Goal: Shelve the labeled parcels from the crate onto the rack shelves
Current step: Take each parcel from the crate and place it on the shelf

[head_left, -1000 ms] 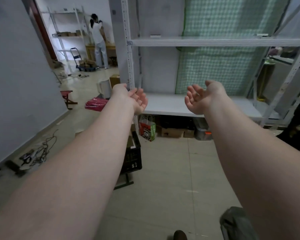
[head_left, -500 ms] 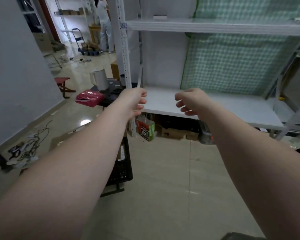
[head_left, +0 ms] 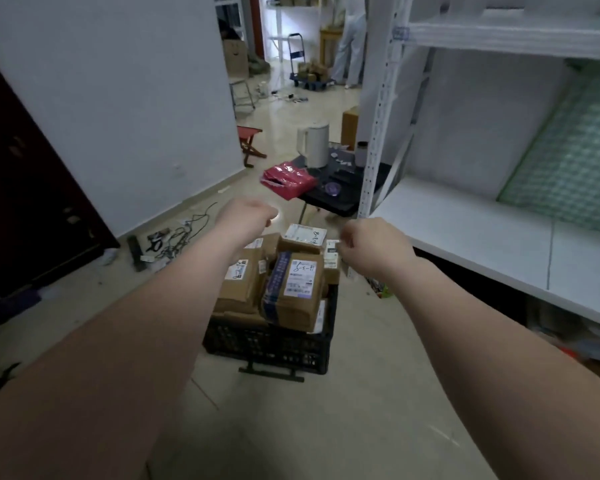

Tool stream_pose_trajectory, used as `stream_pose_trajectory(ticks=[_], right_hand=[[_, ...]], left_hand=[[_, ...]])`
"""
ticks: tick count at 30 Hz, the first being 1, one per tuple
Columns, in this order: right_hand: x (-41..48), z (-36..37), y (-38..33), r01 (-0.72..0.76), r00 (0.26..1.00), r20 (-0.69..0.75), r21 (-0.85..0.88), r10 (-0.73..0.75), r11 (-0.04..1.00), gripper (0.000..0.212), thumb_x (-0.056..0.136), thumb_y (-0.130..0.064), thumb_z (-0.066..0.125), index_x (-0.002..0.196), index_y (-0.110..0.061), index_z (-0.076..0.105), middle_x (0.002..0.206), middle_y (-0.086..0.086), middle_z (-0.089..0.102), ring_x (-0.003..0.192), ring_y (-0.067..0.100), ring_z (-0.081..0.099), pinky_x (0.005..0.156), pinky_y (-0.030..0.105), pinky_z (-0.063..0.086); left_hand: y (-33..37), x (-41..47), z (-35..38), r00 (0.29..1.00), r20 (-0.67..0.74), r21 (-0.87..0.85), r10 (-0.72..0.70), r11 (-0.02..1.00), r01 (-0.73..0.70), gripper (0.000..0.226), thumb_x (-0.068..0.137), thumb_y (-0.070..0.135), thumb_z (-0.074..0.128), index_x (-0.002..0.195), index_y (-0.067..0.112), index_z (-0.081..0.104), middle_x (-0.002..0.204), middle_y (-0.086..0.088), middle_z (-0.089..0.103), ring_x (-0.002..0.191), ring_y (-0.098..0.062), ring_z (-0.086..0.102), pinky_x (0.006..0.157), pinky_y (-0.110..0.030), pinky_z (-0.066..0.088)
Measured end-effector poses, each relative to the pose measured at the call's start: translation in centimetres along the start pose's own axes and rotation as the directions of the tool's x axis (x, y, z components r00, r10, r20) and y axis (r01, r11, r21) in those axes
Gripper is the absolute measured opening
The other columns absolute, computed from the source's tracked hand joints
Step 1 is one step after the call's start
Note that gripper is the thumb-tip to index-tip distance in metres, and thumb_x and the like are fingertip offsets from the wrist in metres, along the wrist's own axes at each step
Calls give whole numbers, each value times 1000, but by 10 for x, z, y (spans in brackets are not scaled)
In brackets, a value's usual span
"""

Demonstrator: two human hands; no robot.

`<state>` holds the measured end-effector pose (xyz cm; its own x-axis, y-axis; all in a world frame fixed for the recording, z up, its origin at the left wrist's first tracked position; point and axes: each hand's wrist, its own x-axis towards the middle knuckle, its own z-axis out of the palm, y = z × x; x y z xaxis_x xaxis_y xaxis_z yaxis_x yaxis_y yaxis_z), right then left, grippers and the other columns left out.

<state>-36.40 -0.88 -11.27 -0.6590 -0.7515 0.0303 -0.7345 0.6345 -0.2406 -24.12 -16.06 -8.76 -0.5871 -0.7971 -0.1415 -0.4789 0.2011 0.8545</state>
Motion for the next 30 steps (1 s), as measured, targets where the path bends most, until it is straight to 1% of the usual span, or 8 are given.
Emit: stream_pose_trajectory(ticks=[7, 10, 14, 17, 19, 22, 26, 30], right_hand=[[63, 53, -42, 251, 966, 123, -223, -228, 942, 21, 98, -27, 44, 108, -18, 60, 104, 4, 62, 87, 25, 56, 63, 32, 39], [100, 87, -58, 249, 960, 179, -195, -216, 949, 24, 99, -28, 44, 114, -19, 61, 109, 5, 64, 98, 28, 61, 65, 33, 42], [152, 139, -86, 202, 938, 310, -124, -156, 972, 20, 98, -29, 46, 107, -19, 61, 107, 6, 65, 91, 27, 61, 62, 32, 42], [189, 179, -107, 79, 917, 395, -32, -60, 996, 19, 96, -32, 52, 106, -20, 63, 105, 4, 64, 90, 23, 61, 65, 34, 48], [210, 206, -117, -24, 904, 429, 39, 5, 999, 23, 95, -33, 55, 112, -20, 63, 109, 4, 64, 97, 23, 62, 75, 37, 54], [231, 240, -127, -131, 879, 471, 92, 73, 987, 37, 94, -33, 57, 128, -20, 57, 123, 7, 58, 109, 25, 58, 89, 40, 53], [255, 272, -127, -323, 830, 525, 181, 186, 929, 61, 92, -32, 60, 147, -20, 37, 144, 11, 39, 129, 32, 45, 101, 42, 44], [279, 298, -118, -512, 778, 551, 276, 303, 813, 68, 90, -30, 63, 148, -18, 31, 146, 15, 34, 128, 35, 45, 101, 42, 43]], left_hand=[[-70, 75, -25, 995, -41, -20, -89, 996, 88, 14, 92, 24, 57, 79, 28, 61, 99, -1, 66, 94, -23, 62, 88, -41, 51], [-109, 120, -34, 984, -28, -23, -174, 985, 173, 12, 90, 25, 58, 79, 28, 62, 93, -2, 69, 86, -26, 68, 85, -45, 56], [-167, 174, -49, 964, 16, 50, -265, 963, 264, 14, 87, 18, 56, 74, 17, 62, 80, -8, 66, 77, -27, 64, 79, -39, 53], [-209, 207, -56, 919, 32, 15, -393, 919, 393, 18, 87, 10, 57, 71, 16, 56, 75, -4, 59, 69, -20, 57, 69, -32, 48], [-236, 226, -57, 875, 38, -37, -482, 875, 483, 2, 86, 14, 59, 84, 14, 60, 84, -5, 63, 73, -20, 60, 63, -28, 48], [-278, 246, -50, 773, 55, -126, -632, 763, 634, 20, 85, 19, 63, 102, 15, 52, 101, -5, 63, 90, -26, 60, 80, -34, 51], [-305, 256, -39, 635, 93, -141, -767, 622, 771, 40, 89, 25, 61, 123, 9, 48, 99, -8, 56, 99, -30, 56, 77, -34, 44], [-322, 271, -28, 553, 105, -194, -826, 529, 827, 48, 94, 21, 58, 137, 8, 42, 138, -13, 46, 124, -34, 45, 92, -41, 43]])
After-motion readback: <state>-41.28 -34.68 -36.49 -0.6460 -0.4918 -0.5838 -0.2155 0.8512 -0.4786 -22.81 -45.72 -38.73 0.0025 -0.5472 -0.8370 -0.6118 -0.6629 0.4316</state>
